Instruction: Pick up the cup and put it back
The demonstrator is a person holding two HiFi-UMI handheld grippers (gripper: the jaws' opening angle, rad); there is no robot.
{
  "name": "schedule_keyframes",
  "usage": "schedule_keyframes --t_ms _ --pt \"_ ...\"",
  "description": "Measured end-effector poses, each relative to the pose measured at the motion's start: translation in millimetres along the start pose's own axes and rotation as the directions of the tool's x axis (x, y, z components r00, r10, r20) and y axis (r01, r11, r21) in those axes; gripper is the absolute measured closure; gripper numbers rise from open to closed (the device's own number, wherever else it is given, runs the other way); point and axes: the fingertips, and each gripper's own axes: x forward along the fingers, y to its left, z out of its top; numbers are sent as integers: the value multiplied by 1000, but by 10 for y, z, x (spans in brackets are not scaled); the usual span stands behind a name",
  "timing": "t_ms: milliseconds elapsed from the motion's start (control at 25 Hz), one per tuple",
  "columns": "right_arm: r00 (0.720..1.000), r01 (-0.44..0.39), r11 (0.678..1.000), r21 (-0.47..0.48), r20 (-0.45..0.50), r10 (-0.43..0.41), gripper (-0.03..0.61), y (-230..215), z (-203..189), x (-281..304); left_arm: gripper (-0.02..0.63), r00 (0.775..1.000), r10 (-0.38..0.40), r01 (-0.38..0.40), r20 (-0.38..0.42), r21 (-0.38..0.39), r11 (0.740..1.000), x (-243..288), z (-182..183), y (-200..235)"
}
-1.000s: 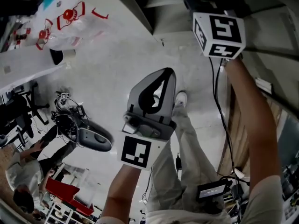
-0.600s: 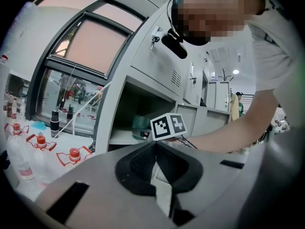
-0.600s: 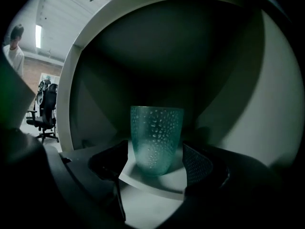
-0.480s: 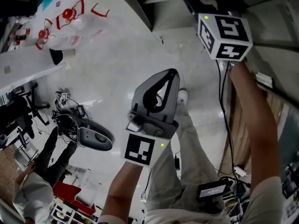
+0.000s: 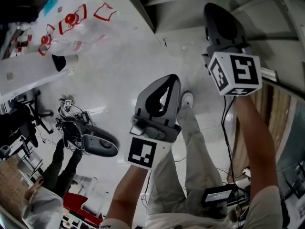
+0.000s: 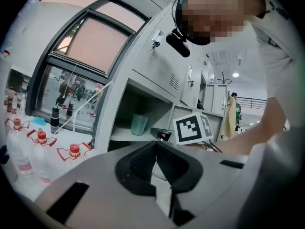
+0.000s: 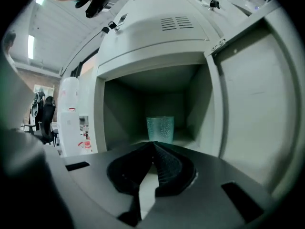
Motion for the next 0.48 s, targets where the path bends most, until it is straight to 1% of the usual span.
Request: schedule_keyframes --t_ms 160,320,480 --pt "1000 10 999 41 2 -10 554 137 -3 -396 604 999 -36 36 -5 -12 999 -127 -41 -53" --pt "999 33 998 53 -7 -32 554 260 44 -898 606 996 -93 93 -17 13 996 -285 -9 -115" --pt "998 63 995 79 -12 -62 554 390 158 -1503 606 991 -132 132 -7 42 990 -489 141 -174"
